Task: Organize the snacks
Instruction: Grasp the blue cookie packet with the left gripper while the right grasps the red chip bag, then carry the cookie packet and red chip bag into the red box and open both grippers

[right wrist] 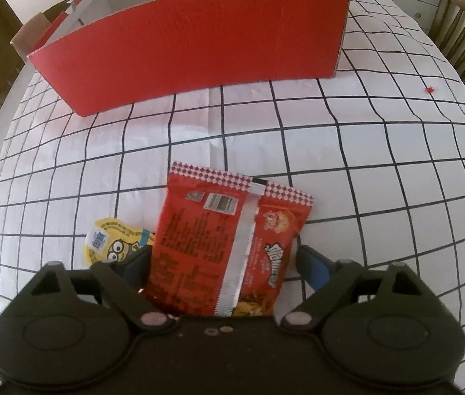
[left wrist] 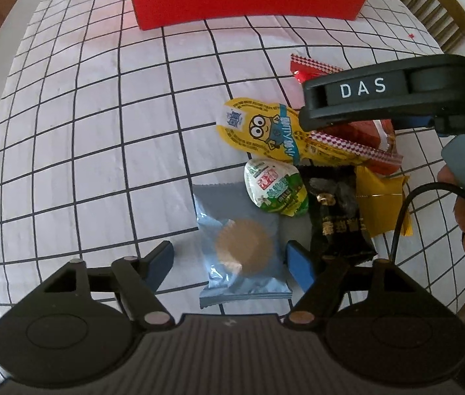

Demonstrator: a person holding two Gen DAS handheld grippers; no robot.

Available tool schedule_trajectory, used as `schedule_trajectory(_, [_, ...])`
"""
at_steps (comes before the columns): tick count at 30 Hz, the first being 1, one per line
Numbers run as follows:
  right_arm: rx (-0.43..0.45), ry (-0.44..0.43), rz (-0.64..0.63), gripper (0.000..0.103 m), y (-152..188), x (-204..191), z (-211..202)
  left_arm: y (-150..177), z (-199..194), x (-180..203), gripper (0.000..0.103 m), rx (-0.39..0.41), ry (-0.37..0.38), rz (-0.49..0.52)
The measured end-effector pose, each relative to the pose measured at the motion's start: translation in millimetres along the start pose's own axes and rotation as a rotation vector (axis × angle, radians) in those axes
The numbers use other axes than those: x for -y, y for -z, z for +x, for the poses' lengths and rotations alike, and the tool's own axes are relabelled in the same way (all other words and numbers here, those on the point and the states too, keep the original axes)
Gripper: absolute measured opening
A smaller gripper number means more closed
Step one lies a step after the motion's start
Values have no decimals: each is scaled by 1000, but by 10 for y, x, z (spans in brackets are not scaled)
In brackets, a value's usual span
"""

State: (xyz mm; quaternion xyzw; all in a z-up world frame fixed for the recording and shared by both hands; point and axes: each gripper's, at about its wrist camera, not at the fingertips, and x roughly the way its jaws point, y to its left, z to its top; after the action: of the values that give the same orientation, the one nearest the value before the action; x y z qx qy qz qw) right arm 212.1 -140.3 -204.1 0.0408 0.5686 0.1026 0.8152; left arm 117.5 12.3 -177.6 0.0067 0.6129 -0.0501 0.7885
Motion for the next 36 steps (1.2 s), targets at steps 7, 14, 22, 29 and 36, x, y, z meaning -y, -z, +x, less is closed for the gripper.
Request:
schedule_trajectory(7, [18, 6, -6, 74, 14, -2, -58, 0, -36, 21, 47, 14, -6, 11])
schedule_trajectory(14, [42, -11, -1, 71, 23, 48, -153, -34, -47, -157, 46, 10, 39, -82])
schedule_trajectory(22, [76, -33, 29, 71, 45, 111, -349, -39, -123, -314, 46, 15, 77, -148])
schedule_trajectory(29, [102, -48, 70, 71, 102, 199, -540, -51, -264, -432, 46, 37, 102, -180])
schedule_trajectory(36, [127, -58, 86, 71, 186, 195, -706, -11, -349, -529, 46, 30, 133, -200])
